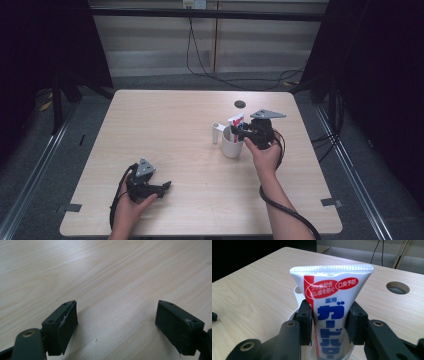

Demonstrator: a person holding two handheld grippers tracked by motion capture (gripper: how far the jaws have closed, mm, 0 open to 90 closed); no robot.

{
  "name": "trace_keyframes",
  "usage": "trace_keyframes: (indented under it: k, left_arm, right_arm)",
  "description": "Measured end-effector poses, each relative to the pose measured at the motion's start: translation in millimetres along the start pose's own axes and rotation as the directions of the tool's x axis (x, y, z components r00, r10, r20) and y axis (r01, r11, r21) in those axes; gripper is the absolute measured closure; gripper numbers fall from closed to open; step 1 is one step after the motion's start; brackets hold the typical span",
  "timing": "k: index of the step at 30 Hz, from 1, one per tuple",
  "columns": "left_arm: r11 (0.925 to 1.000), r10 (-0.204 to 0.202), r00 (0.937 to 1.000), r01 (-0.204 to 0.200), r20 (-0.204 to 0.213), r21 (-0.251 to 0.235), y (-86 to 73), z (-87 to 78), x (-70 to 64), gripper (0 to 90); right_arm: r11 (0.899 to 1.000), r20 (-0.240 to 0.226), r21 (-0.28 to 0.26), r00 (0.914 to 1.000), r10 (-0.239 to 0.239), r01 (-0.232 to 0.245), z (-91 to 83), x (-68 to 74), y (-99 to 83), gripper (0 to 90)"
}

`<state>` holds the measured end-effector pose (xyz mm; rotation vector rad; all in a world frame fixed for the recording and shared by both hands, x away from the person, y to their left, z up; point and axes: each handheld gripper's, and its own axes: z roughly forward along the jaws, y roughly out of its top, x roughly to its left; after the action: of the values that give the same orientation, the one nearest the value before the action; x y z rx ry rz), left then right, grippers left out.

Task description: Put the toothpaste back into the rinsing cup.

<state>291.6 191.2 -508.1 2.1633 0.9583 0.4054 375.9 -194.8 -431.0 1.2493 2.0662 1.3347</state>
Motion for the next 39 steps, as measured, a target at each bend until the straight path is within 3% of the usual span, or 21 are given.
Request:
trace_keyframes:
  k: [35,39]
  left_arm:
    - [1.0,-0.001,1.0,0.001,0.003,0.0,0.0,0.1,0.0,17.8]
    - [1.0,-0.001,1.0,0.001,0.001,0.0,0.0,0.1,0.0,17.7]
  right_arm:
    - [1.0,-0.012,0.006,0.9999,-0.01,0.01,2.3,2.0,-1.8,55.6]
    - [0.999,-0.006,0.019,0.9992,-0.039,0.039,1.3,4.7,1.4,52.7]
